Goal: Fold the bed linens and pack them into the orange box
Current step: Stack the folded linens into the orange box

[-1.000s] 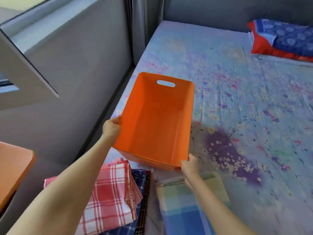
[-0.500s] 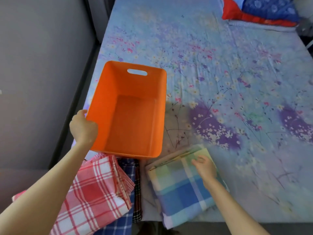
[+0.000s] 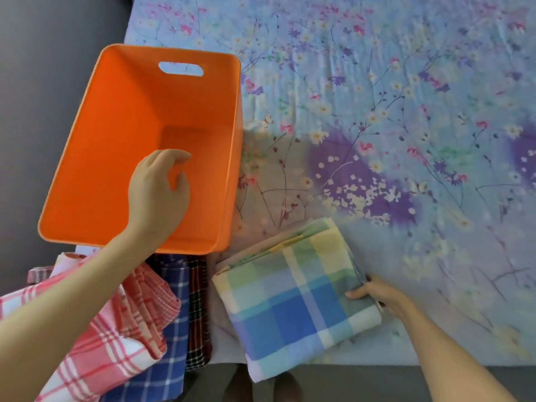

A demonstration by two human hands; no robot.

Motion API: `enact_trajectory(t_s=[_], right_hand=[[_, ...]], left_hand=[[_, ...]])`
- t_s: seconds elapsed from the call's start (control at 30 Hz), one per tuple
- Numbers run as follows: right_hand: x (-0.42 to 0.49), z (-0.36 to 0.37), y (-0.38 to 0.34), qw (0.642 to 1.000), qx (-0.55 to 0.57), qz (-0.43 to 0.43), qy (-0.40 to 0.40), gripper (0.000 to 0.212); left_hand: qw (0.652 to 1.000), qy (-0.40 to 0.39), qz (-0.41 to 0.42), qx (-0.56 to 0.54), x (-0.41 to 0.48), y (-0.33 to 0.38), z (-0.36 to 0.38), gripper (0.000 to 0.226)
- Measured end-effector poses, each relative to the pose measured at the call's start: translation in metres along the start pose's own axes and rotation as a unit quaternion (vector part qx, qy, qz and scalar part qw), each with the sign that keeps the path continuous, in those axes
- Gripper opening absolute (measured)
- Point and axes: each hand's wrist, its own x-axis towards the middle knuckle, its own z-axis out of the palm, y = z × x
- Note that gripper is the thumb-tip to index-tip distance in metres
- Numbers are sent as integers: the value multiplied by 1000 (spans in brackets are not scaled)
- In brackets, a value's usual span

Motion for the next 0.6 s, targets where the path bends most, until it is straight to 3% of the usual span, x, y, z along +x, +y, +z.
enact_trajectory(t_s=[0.1,0.13,0.33,0.43,0.53,0.6], right_hand=[[1,-5,8,996,46,15,-69,89],[-1,-4,10,995,59,14,-82,90],[-54,16,-12,997,54,-30,-54,34],[-84,32,-25,995,9,-95,16,25],[-128,49,-55,962,-163,-189,110,23],[-167,55,-78,900,-309,-252,176,27]], left_hand=[[1000,-19,-8,3,-3,13,11,26],[1000,-28,-4,8,-4,17,12,24],[993,-107,44,16,-4,55,13,21],[982,-162,93,4,-3,77,10,22],[933,-293,194,75,-1,100,5,57],[866,-394,259,169,-2,119,0,98]])
